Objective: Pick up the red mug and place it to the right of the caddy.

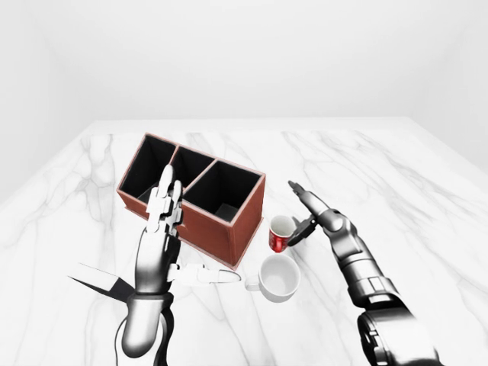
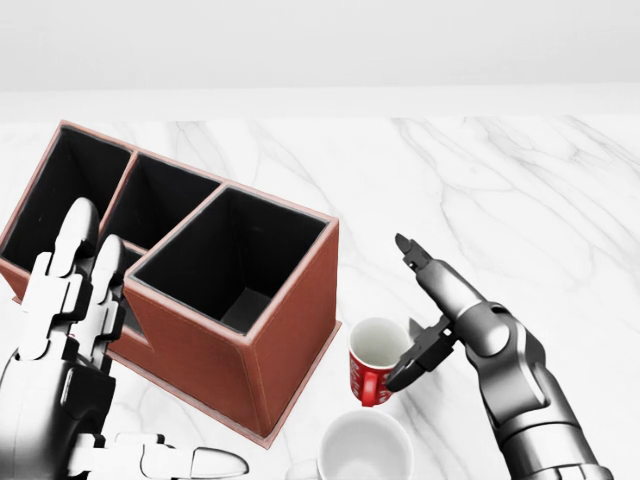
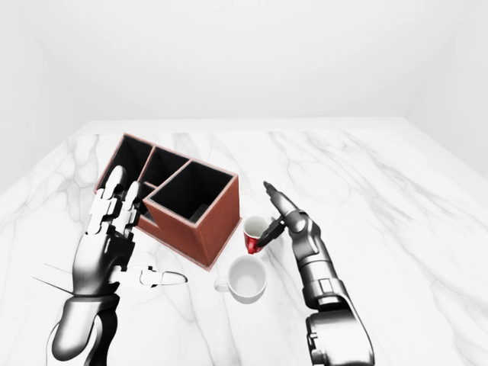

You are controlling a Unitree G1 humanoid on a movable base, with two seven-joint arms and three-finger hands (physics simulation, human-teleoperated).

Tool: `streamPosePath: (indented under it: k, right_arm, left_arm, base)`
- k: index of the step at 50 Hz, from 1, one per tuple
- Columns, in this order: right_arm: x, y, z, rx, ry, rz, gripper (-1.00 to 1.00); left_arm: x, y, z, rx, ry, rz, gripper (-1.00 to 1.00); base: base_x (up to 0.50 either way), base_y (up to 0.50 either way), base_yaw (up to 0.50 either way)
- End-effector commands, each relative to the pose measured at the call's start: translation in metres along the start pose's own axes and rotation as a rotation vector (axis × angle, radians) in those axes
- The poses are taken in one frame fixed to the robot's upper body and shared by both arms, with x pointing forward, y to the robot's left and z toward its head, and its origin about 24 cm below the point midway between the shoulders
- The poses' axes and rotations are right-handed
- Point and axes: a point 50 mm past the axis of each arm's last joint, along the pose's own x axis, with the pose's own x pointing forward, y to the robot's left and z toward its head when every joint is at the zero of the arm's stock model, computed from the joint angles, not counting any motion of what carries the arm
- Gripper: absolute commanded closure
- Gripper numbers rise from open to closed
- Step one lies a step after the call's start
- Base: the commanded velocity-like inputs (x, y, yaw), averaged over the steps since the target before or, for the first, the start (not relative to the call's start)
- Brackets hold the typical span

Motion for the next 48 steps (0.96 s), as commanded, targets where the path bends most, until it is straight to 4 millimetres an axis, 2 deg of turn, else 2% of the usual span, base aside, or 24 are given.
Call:
streamPosePath:
  k: [1, 3, 6, 10, 13, 14, 20, 24, 26, 30, 33, 40, 48]
  right_arm:
    - [-0.004, -0.004, -0.002, -0.013, -0.004, -0.005, -1.0]
    - [-0.005, -0.006, -0.002, -0.02, -0.007, -0.006, -1.0]
    - [-0.013, -0.013, 0.009, -0.067, -0.059, -0.006, -1.0]
    - [-0.039, -0.036, 0.041, -0.23, -0.176, -0.062, -1.0]
    - [-0.056, -0.041, 0.053, -0.33, -0.205, -0.065, -1.0]
    - [-0.069, -0.043, 0.062, -0.396, -0.226, -0.06, -1.0]
    - [-0.124, -0.059, 0.097, -0.618, -0.298, -0.329, -1.0]
    - [-0.151, -0.066, 0.114, -0.697, -0.316, -0.486, -1.0]
    - [-0.156, -0.069, 0.116, -0.703, -0.313, -0.527, -1.0]
    - [-0.175, -0.079, 0.135, -0.72, -0.369, -0.652, -1.0]
    - [-0.183, -0.079, 0.141, -0.741, -0.392, -0.693, -1.0]
    - [-0.223, -0.085, 0.164, -0.82, -0.459, -0.917, -1.0]
    - [-0.242, -0.065, 0.162, -0.783, -0.556, -0.928, -1.0]
  left_arm:
    - [0.0, 0.0, 0.0, 0.0, 0.001, 0.0, -1.0]
    - [0.0, 0.0, -0.001, 0.0, 0.001, 0.001, -1.0]
    - [0.001, 0.001, -0.002, 0.0, 0.006, 0.002, -1.0]
    - [0.001, 0.001, -0.001, 0.001, 0.002, 0.003, -1.0]
    - [0.001, 0.001, -0.001, 0.001, 0.003, 0.005, -1.0]
    - [0.001, 0.001, -0.002, 0.001, 0.008, 0.006, -1.0]
    - [0.001, -0.001, -0.005, 0.001, 0.018, 0.001, -1.0]
    - [0.001, -0.001, -0.004, 0.002, 0.016, 0.001, -1.0]
    - [0.001, -0.001, -0.004, 0.002, 0.014, 0.0, -1.0]
    - [0.0, 0.0, -0.002, 0.003, 0.008, 0.001, -1.0]
    - [0.0, -0.001, -0.002, 0.003, 0.01, 0.0, -1.0]
    - [0.0, -0.001, 0.001, 0.003, -0.003, -0.001, -1.0]
    - [-0.001, -0.001, 0.002, 0.004, -0.008, -0.004, -1.0]
  base:
    - [0.0, 0.0, 0.0]
    - [0.0, 0.0, 0.0]
    - [0.0, 0.0, 0.0]
    - [0.0, 0.0, 0.0]
    - [0.0, 0.0, 0.0]
    - [0.0, 0.0, 0.0]
    - [0.0, 0.0, 0.0]
    - [0.0, 0.0, 0.0]
    - [0.0, 0.0, 0.0]
    - [0.0, 0.0, 0.0]
    - [0.0, 0.0, 0.0]
    - [0.0, 0.0, 0.0]
    - [0.0, 0.0, 0.0]
